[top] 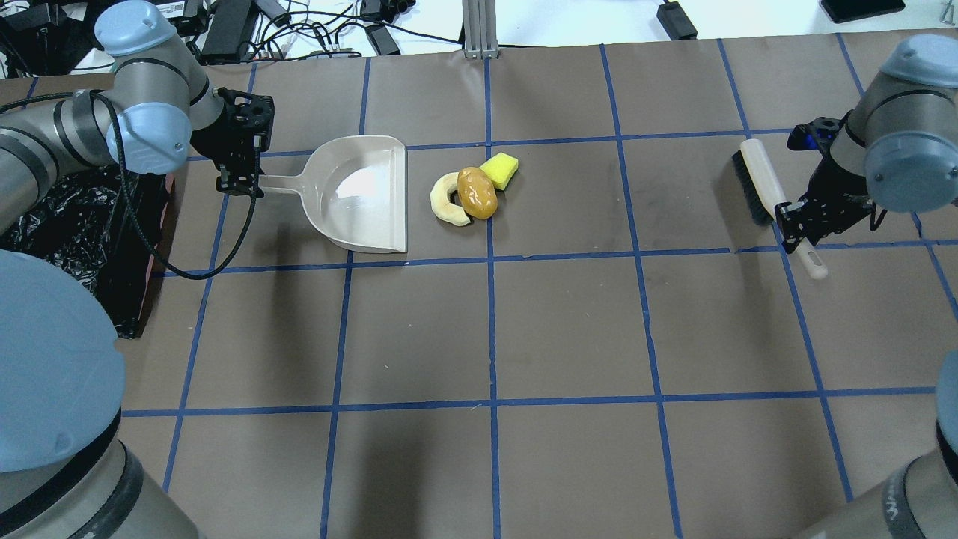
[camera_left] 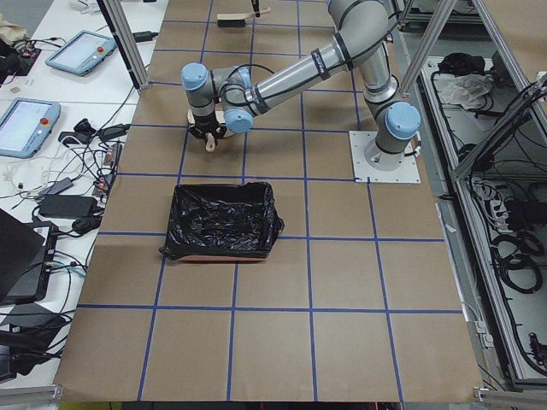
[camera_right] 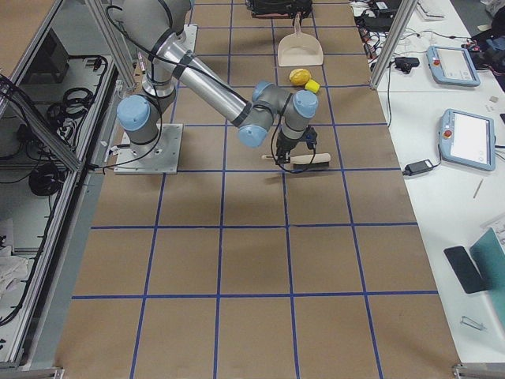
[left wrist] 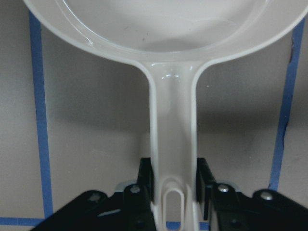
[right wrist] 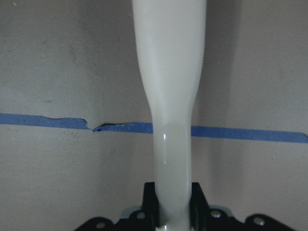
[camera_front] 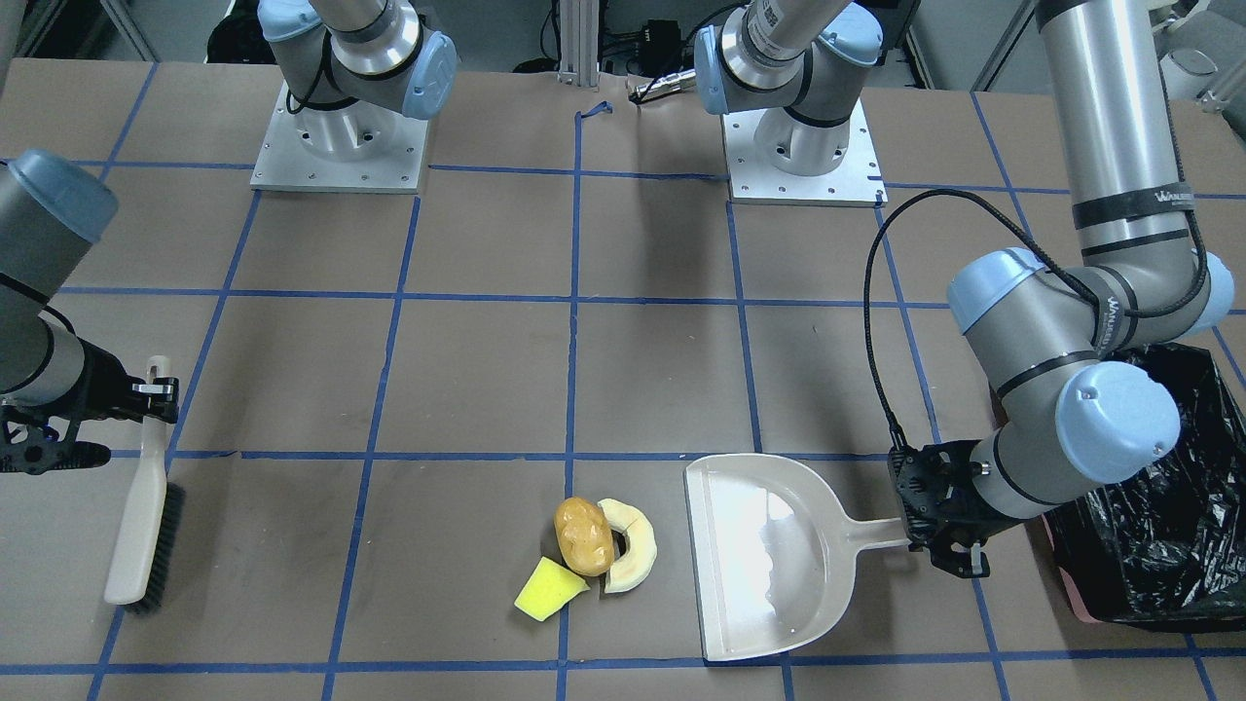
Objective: Sweep and dump trash into bin
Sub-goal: 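Lift the brush with the right gripper and carry it toward the bread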
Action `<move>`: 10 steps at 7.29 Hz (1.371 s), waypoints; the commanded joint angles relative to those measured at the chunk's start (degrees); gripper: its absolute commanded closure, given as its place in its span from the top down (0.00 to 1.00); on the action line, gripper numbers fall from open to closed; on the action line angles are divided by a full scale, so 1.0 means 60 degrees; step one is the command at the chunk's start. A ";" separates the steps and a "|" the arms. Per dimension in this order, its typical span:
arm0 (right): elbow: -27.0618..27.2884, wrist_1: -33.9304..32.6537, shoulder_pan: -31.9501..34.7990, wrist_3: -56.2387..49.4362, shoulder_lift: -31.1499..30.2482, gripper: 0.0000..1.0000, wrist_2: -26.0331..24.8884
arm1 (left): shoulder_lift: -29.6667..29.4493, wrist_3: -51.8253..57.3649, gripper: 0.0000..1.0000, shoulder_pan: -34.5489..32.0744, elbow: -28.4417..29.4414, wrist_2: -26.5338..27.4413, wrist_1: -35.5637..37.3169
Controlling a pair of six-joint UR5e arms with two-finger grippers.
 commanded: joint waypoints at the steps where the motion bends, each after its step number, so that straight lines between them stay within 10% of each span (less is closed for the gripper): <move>1: -0.0202 0.0051 0.0142 0.0048 -0.0107 0.00 0.0022 | -0.0012 0.0000 0.29 -0.0017 -0.0011 0.0080 0.0016; 10: -0.1154 0.0110 0.4183 0.5275 0.0344 0.00 0.1426 | -0.0026 0.0000 0.29 -0.0017 -0.0012 0.0094 0.0001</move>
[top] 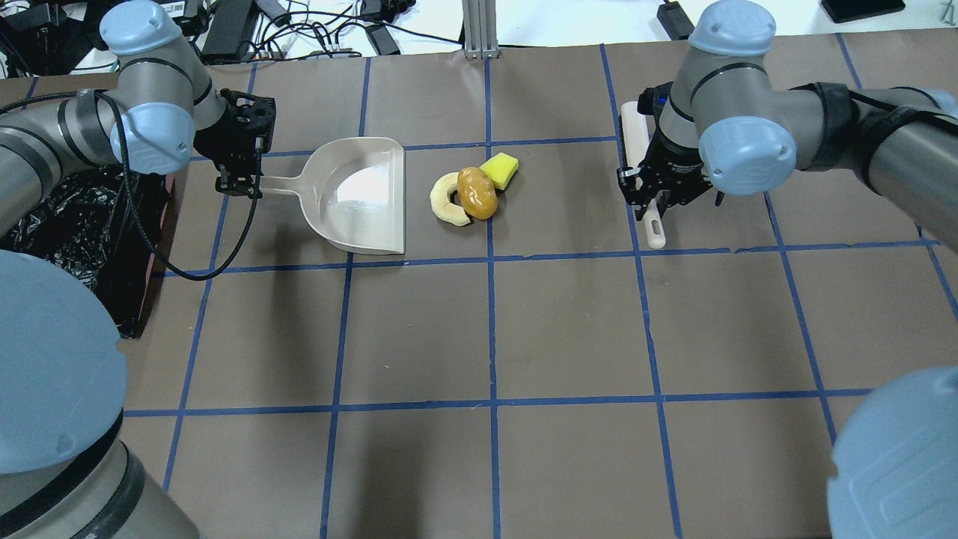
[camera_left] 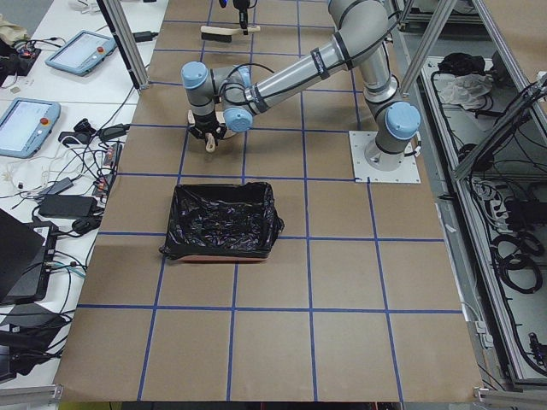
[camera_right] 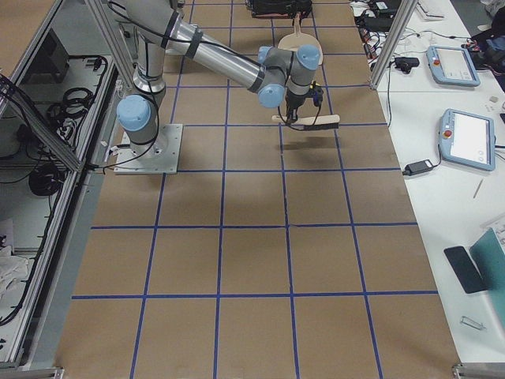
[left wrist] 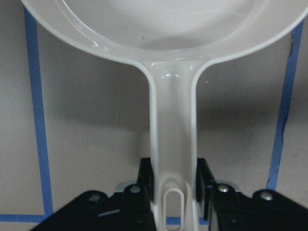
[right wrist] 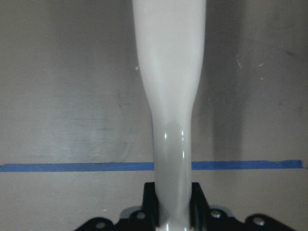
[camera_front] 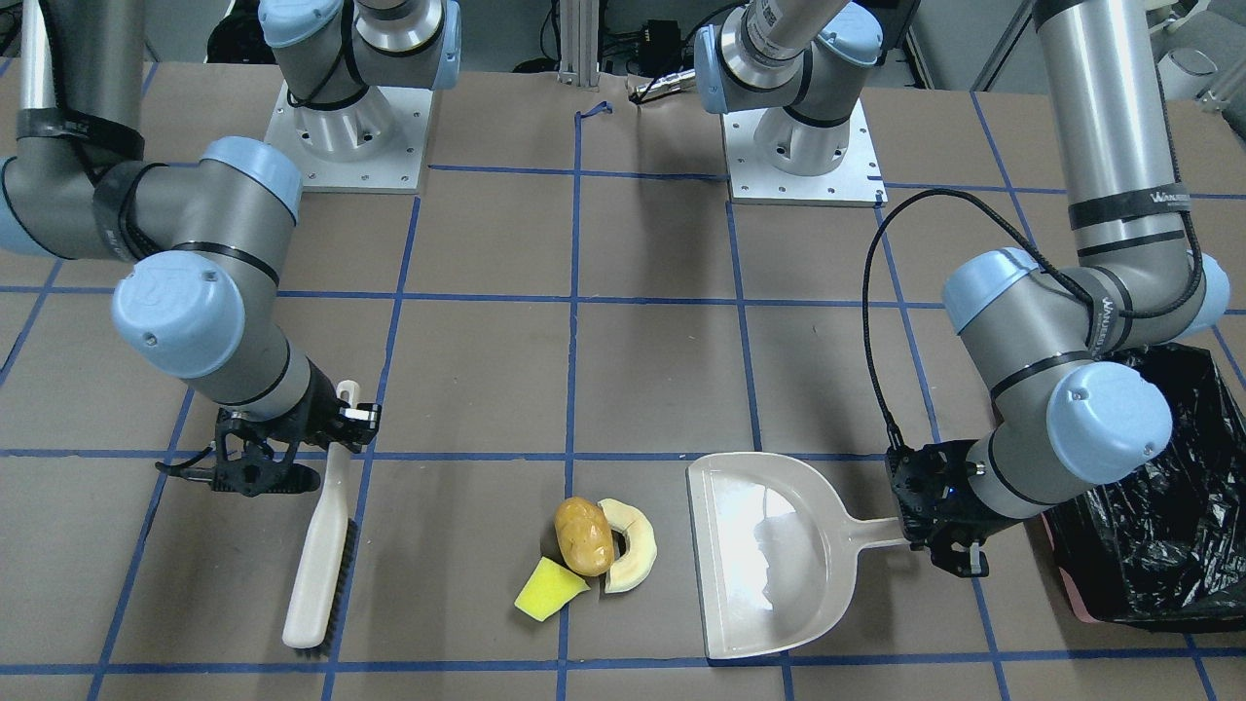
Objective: Sweep and dump trash into bin
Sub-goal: 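Lift the brush with the right gripper and carry it toward the bread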
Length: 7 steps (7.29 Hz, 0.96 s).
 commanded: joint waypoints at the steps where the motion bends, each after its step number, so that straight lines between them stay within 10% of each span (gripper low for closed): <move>1: -0.0544 0.0354 0.0894 0.1027 0.0454 0.00 0.0297 | -0.0010 0.0000 0.29 0.0000 -0.0002 0.0001 0.0000; 7: -0.1998 0.1383 0.2287 0.2333 0.1614 0.00 0.0443 | -0.0010 0.0000 0.29 -0.0117 -0.0002 0.0133 0.0000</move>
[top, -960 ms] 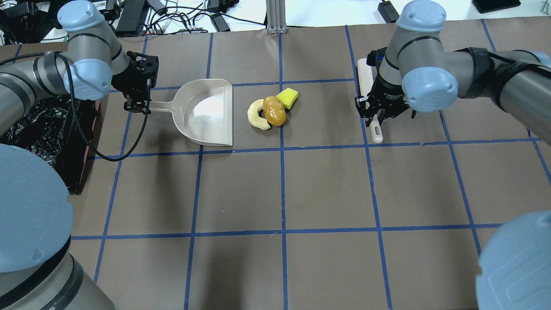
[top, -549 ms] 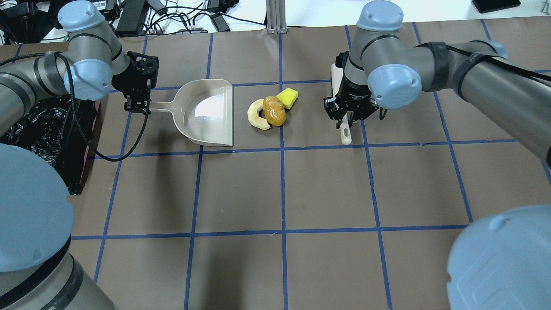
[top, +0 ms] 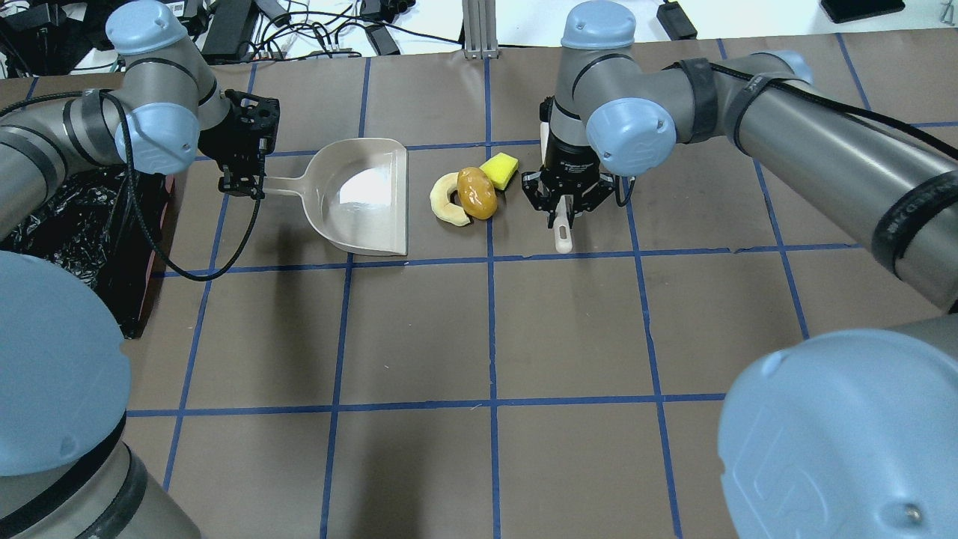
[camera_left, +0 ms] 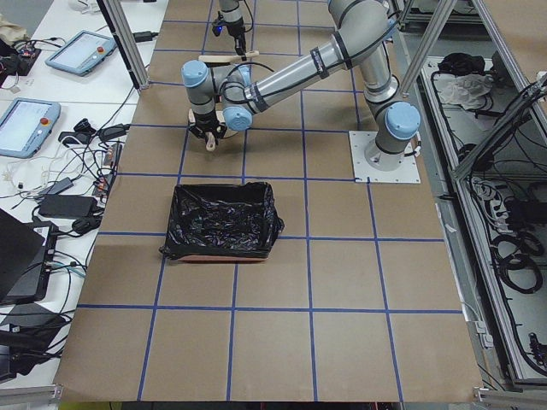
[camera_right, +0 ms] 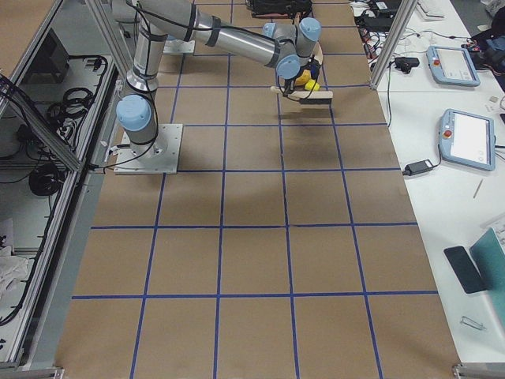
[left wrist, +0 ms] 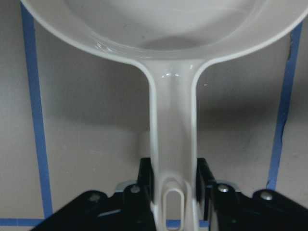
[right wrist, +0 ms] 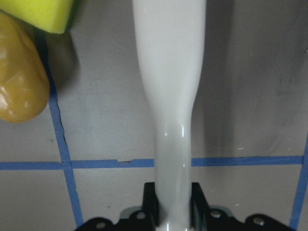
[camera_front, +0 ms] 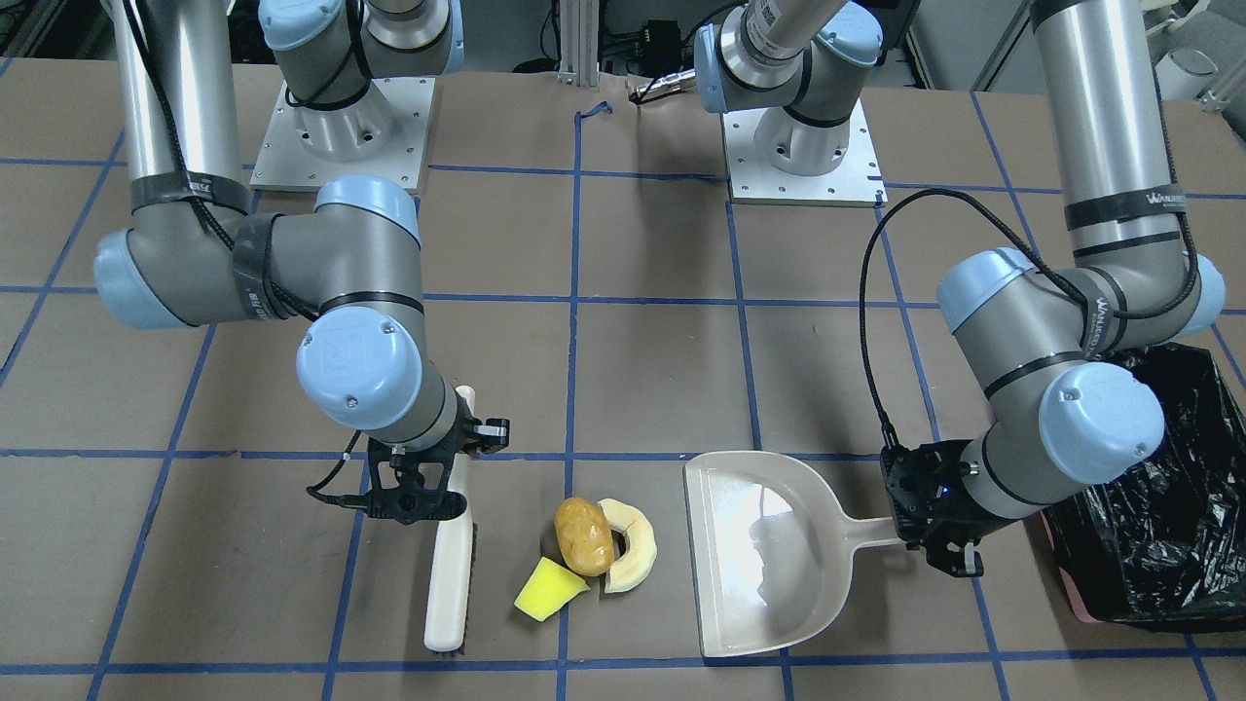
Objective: Sweep and dump trash into bin
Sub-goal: 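Lift the brush with the right gripper and carry it toward the bread, then sweep the bread, bagel and sponge into the dustpan with the right gripper's brush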
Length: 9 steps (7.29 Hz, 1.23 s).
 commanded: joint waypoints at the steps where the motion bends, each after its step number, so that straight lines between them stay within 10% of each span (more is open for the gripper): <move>1: -0.0049 -0.0044 0.0451 0.0642 0.0167 0.00 0.0040 | -0.0007 0.0000 0.29 -0.0007 0.0010 0.0021 0.0001; 9: -0.0982 -0.0777 0.2121 0.3350 0.0956 0.00 0.1063 | -0.0007 0.0015 0.29 -0.0022 0.0010 -0.0008 0.0016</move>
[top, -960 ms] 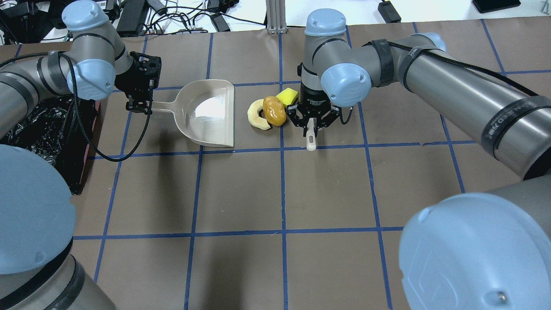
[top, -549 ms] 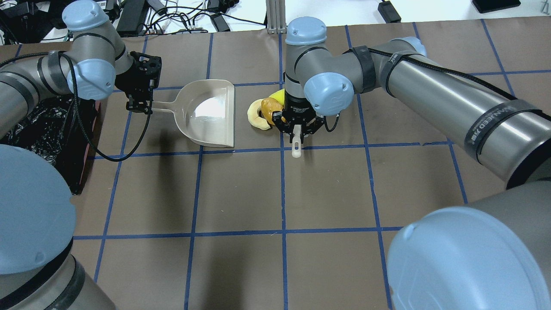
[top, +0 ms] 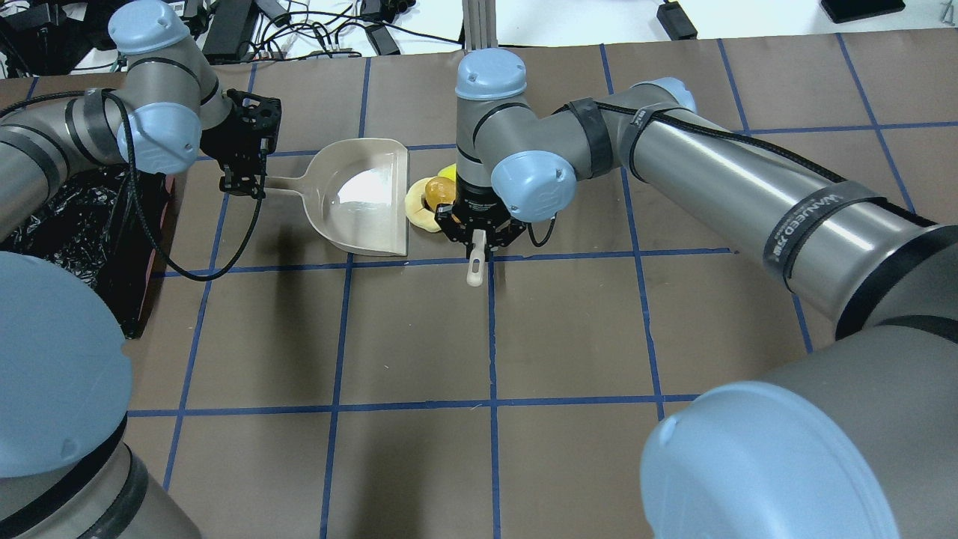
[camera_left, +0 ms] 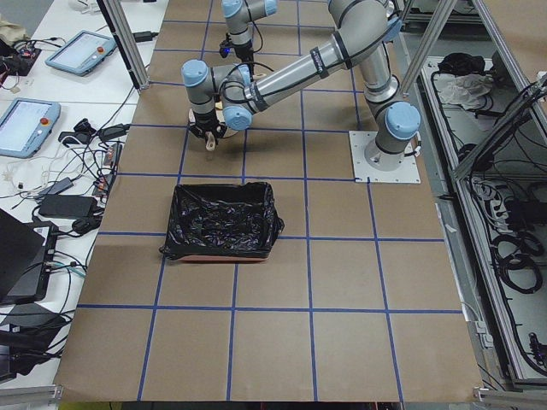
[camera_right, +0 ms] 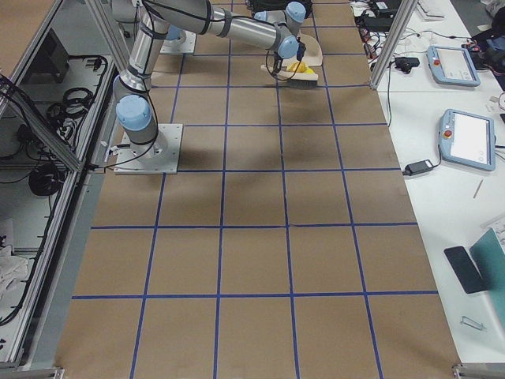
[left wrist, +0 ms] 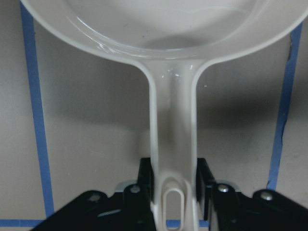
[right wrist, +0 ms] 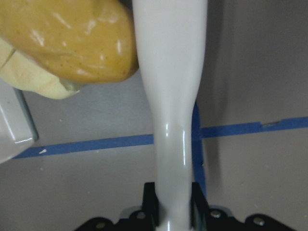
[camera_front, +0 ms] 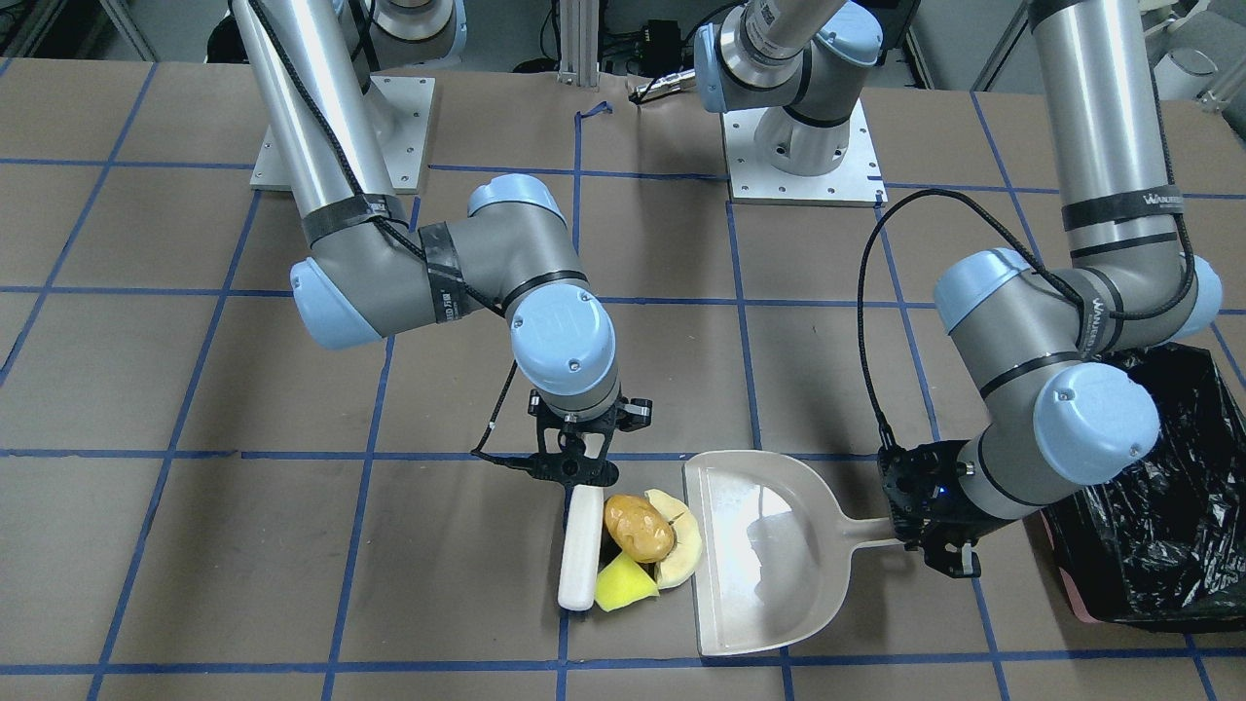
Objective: Sweep and dump trash into bin
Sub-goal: 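Sweep the bread, bagel and sponge into the dustpan with the right gripper's brush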
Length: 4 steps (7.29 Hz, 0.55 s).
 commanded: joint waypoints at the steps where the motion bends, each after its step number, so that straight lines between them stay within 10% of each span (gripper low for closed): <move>1: -0.0901 -0.0042 0.0509 0.0775 0.0536 0.00 0.0391 | 0.0000 0.0005 0.29 0.0000 0.0000 -0.0005 0.0001; 4: -0.1505 -0.0201 0.1067 0.1522 0.0875 0.00 0.0871 | 0.0000 -0.0009 0.29 0.0000 0.0044 -0.0005 0.0001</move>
